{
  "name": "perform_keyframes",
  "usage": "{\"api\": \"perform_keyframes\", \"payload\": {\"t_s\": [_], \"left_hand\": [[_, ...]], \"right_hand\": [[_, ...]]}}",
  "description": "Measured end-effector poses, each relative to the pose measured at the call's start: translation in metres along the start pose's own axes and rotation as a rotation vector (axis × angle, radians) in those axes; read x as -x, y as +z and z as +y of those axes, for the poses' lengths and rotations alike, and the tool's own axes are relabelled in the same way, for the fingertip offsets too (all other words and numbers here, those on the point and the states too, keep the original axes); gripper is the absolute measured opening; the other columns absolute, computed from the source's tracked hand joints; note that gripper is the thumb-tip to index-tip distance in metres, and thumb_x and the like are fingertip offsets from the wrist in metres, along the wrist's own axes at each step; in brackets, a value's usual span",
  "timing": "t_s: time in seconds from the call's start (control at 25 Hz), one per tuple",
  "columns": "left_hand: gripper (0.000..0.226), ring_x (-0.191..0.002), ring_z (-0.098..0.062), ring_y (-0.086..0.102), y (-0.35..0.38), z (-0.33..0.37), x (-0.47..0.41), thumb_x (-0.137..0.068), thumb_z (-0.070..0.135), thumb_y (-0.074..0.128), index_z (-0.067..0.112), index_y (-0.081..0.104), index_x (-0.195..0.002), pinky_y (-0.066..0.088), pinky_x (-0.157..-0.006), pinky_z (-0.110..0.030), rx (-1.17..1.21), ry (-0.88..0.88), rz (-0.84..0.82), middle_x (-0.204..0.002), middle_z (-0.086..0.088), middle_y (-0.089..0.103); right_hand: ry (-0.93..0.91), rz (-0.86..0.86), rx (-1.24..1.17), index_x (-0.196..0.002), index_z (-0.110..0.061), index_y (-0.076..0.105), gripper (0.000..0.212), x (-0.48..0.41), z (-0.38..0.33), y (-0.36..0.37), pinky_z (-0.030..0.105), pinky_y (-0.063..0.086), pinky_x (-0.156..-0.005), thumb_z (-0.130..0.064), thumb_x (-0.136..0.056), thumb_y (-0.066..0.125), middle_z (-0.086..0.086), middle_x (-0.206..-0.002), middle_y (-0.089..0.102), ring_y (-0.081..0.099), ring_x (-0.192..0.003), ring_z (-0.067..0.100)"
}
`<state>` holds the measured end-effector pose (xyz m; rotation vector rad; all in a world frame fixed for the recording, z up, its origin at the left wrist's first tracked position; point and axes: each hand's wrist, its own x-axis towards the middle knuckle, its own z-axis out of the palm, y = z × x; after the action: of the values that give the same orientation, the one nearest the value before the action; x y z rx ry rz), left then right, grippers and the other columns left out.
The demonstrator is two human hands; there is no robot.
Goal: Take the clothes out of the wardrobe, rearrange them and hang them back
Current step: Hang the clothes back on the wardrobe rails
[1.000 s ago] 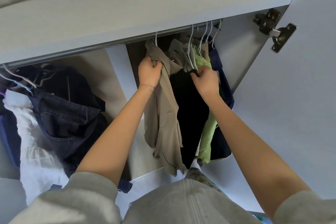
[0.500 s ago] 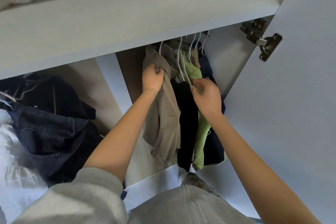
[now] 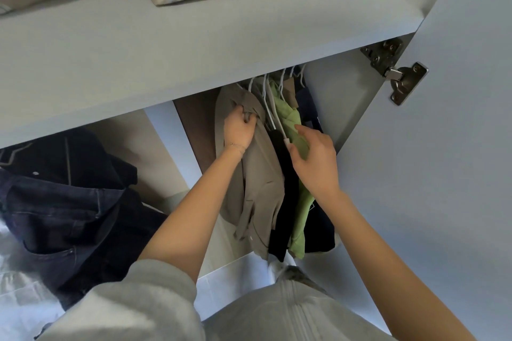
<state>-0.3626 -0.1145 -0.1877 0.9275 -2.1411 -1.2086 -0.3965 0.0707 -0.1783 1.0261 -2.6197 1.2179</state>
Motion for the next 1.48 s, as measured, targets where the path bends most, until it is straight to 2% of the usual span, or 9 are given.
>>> {"api": "perform_keyframes", "payload": {"t_s": [0.08, 0.16, 0.24, 0.32, 0.44, 0.68, 0.96, 1.12, 1.48], "left_hand": [[0.020, -0.082, -0.033, 0.057, -0.002, -0.005, -0.002, -0.094, 0.014, 0.055, -0.005, 0.059, -0.090, 0.046, -0.075, -0.040, -0.033, -0.038, -0.043, -0.086, -0.024, 0.062], [0.025, -0.086, -0.031, 0.059, -0.008, -0.010, 0.006, -0.095, 0.020, 0.057, -0.005, 0.060, -0.094, 0.045, -0.078, -0.039, -0.027, -0.094, -0.084, -0.088, -0.018, 0.064], [0.037, -0.105, -0.023, 0.061, -0.016, -0.012, 0.022, -0.096, 0.027, 0.058, 0.000, 0.059, -0.121, 0.046, -0.092, -0.031, 0.066, -0.146, -0.104, -0.113, -0.012, 0.067], [0.046, -0.121, -0.017, 0.056, -0.023, -0.016, 0.044, -0.096, 0.030, 0.057, 0.009, 0.051, -0.136, 0.042, -0.104, -0.028, 0.123, -0.091, -0.097, -0.132, -0.006, 0.060], [0.051, -0.133, -0.016, 0.045, -0.034, -0.022, 0.079, -0.096, 0.040, 0.052, 0.020, 0.042, -0.143, 0.035, -0.106, -0.026, -0.040, 0.084, -0.140, -0.145, -0.001, 0.048], [0.051, -0.139, -0.019, 0.036, -0.054, 0.002, 0.145, -0.098, 0.031, 0.050, 0.015, 0.040, -0.145, 0.034, -0.113, -0.039, -0.300, 0.490, -0.280, -0.150, -0.005, 0.042], [0.049, -0.141, -0.022, 0.035, -0.014, 0.030, 0.249, -0.098, 0.027, 0.052, 0.011, 0.043, -0.143, 0.028, -0.116, -0.043, -0.206, 0.689, -0.481, -0.149, -0.005, 0.043], [0.048, -0.136, -0.031, 0.042, 0.025, 0.047, 0.325, -0.092, 0.017, 0.061, 0.005, 0.050, -0.137, 0.033, -0.111, -0.049, -0.169, 0.833, -0.627, -0.143, -0.012, 0.049], [0.046, -0.135, -0.033, 0.044, 0.077, 0.082, 0.581, -0.091, 0.018, 0.061, 0.004, 0.053, -0.134, 0.035, -0.107, -0.056, -0.036, 1.062, -0.952, -0.145, -0.014, 0.047]], "right_hand": [[0.016, -0.044, 0.019, -0.132, -0.012, 0.057, 0.042, 0.004, 0.000, -0.003, 0.024, 0.033, -0.098, -0.013, -0.091, 0.062, 0.008, -0.126, 0.061, 0.049, -0.119, 0.027], [0.023, -0.068, 0.027, -0.134, -0.012, 0.055, 0.044, 0.010, -0.002, -0.007, 0.024, 0.032, -0.099, -0.012, -0.090, 0.062, 0.008, -0.127, 0.060, 0.049, -0.120, 0.028], [0.040, -0.061, 0.030, -0.134, -0.012, 0.055, 0.045, 0.016, -0.005, -0.009, 0.029, 0.035, -0.101, -0.012, -0.090, 0.062, 0.009, -0.128, 0.060, 0.049, -0.120, 0.029], [0.070, -0.057, 0.057, -0.136, -0.011, 0.053, 0.046, 0.026, -0.009, -0.008, 0.029, 0.033, -0.101, -0.014, -0.090, 0.062, 0.010, -0.130, 0.059, 0.048, -0.121, 0.031], [0.103, -0.047, 0.127, -0.137, -0.009, 0.051, 0.047, 0.055, -0.023, -0.011, 0.028, 0.031, -0.103, -0.017, -0.091, 0.062, 0.010, -0.134, 0.055, 0.047, -0.123, 0.030], [0.274, 0.040, 0.174, -0.139, -0.011, 0.048, 0.049, 0.132, -0.049, -0.051, 0.033, 0.032, -0.106, -0.018, -0.092, 0.060, 0.009, -0.138, 0.053, 0.046, -0.126, 0.030], [0.520, 0.228, 0.217, -0.143, -0.013, 0.045, 0.051, 0.257, -0.040, -0.110, 0.035, 0.031, -0.109, -0.021, -0.094, 0.059, 0.006, -0.141, 0.050, 0.042, -0.131, 0.028], [0.685, 0.386, 0.250, -0.139, -0.010, 0.049, 0.050, 0.346, -0.035, -0.158, 0.036, 0.033, -0.106, -0.017, -0.092, 0.062, 0.011, -0.136, 0.055, 0.045, -0.127, 0.032], [1.033, 0.645, 0.380, -0.143, -0.011, 0.045, 0.053, 0.621, -0.051, -0.252, 0.033, 0.026, -0.111, -0.018, -0.093, 0.060, 0.008, -0.142, 0.050, 0.039, -0.133, 0.028]]}}
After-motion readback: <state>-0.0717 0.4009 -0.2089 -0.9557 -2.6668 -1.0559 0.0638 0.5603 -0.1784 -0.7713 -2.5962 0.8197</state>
